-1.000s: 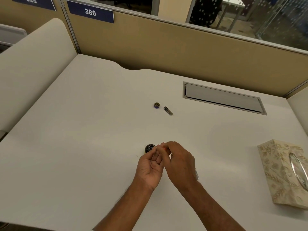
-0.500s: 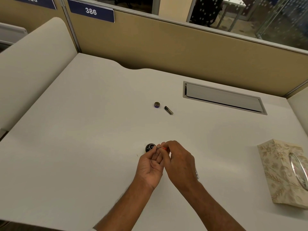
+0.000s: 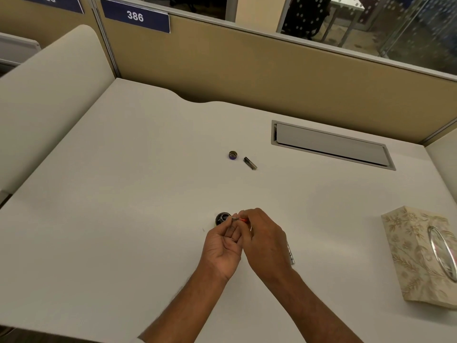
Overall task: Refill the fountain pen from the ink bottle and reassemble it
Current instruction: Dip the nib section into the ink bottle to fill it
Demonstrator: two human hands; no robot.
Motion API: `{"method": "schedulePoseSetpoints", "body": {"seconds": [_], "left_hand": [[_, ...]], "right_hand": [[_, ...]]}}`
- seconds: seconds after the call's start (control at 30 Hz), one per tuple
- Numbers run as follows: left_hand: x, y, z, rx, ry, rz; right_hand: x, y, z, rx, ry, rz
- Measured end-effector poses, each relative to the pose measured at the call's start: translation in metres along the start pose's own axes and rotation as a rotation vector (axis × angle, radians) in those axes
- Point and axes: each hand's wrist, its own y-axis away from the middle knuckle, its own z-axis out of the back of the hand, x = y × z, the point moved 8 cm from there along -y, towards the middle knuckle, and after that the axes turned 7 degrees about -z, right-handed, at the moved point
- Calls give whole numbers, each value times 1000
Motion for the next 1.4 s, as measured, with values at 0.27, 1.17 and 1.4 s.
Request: {"method": "schedulePoseSetpoints", "body": {"seconds": [0.27, 1.17, 1.4], "left_hand": [[-2, 2, -1, 4, -26, -19], [-1, -1, 2, 8, -21, -18], [0, -3, 3, 10, -43, -21]], "right_hand": [[0, -2, 4, -45, 16, -26], [1, -3, 1, -46, -17, -31], [1, -4, 2, -83, 34, -34]]}}
